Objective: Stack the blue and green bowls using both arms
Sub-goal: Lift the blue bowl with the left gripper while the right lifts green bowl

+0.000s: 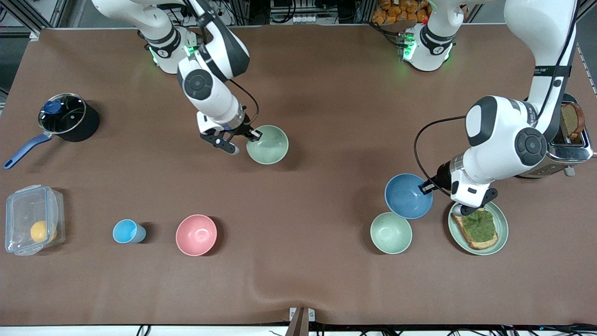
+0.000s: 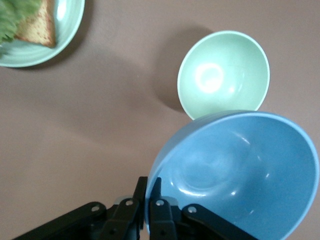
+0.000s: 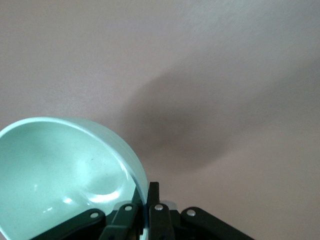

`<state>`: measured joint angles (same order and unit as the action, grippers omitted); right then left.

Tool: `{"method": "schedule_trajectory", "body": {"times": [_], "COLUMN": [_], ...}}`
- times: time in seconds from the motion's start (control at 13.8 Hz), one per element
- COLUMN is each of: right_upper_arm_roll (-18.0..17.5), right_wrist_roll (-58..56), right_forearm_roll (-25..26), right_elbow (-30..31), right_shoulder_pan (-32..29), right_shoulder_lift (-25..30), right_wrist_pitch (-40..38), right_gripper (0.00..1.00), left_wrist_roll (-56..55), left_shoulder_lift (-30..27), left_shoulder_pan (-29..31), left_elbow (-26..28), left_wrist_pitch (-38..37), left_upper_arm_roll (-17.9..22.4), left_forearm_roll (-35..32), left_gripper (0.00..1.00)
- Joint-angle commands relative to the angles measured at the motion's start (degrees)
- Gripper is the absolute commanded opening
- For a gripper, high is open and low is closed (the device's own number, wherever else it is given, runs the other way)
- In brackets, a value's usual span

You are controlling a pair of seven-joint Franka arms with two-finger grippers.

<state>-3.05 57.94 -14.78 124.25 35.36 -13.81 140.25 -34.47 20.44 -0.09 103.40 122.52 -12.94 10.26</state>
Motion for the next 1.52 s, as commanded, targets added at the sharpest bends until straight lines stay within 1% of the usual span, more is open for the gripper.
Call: {"method": "schedule_trajectory", "body": {"times": [0.0,0.15,0.36,0.44,0.65,0.73,0.8,0.87,0.94,1.02,1.23,1.31,1.45], "right_upper_arm_roll": [0.68,0.68,0.68,0.68,0.68,0.68,0.68,0.68,0.68,0.68,0.68,0.77,1.21], "right_wrist_roll": [4.36,5.51,6.38,8.04,8.5,8.94,9.98,11.21,12.18,13.06,17.71,18.77,18.96], "right_forearm_roll": [-1.04,-1.13,-1.04,-1.04,-1.04,-1.04,-1.04,-1.04,-1.04,-1.13,-1.13,-1.13,-1.13], "right_elbow": [0.2,0.2,0.37,0.38,0.29,0.29,0.2,0.11,-0.06,-0.24,-1.03,-2.16,-5.58], "right_shoulder_pan": [3.39,4.88,6.55,6.91,7.18,7.09,7.0,7.09,6.83,6.74,6.3,6.39,5.08], "right_shoulder_lift": [-3.41,-5.26,-6.84,-7.54,-8.95,-8.96,-8.96,-8.96,-8.96,-8.87,-7.47,-7.2,-6.15], "right_wrist_pitch": [6.07,8.8,10.56,11.44,12.5,12.42,12.42,12.42,12.24,11.8,10.58,7.7,-1.07], "right_gripper": [0.0,0.0,0.0,0.0,0.0,0.15,0.41,0.54,0.77,0.99,1.0,1.0,1.0], "left_wrist_roll": [-1.04,-2.18,-2.19,-2.45,-7.18,-9.11,-10.43,-11.06,-11.41,-11.76,-14.39,-15.18,-15.63], "left_shoulder_lift": [-0.75,-1.01,2.23,2.5,2.42,2.33,2.24,1.89,1.37,0.84,0.48,0.66,1.27], "left_shoulder_pan": [-0.17,-0.87,-3.06,-3.77,-5.26,-5.97,-6.76,-7.55,-7.73,-7.73,-7.64,-7.64,-8.08], "left_elbow": [1.8,2.51,1.54,1.54,1.63,1.98,2.5,3.47,4.69,6.27,10.67,11.21,11.56], "left_wrist_pitch": [-0.18,-0.17,0.26,1.05,2.99,4.03,5.26,6.32,7.72,9.39,16.77,18.01,18.02], "left_upper_arm_roll": [-1.91,-2.36,-2.53,-2.53,-2.62,-2.62,-2.71,-2.71,-2.79,-3.84,-7.26,-8.24,-9.82], "left_forearm_roll": [2.31,2.31,1.69,1.78,2.31,2.4,2.4,2.4,2.4,2.4,2.49,2.49,2.49], "left_gripper": [0.0,0.0,0.0,0.0,0.0,0.0,0.0,0.0,0.0,0.0,0.0,0.0,0.0]}}
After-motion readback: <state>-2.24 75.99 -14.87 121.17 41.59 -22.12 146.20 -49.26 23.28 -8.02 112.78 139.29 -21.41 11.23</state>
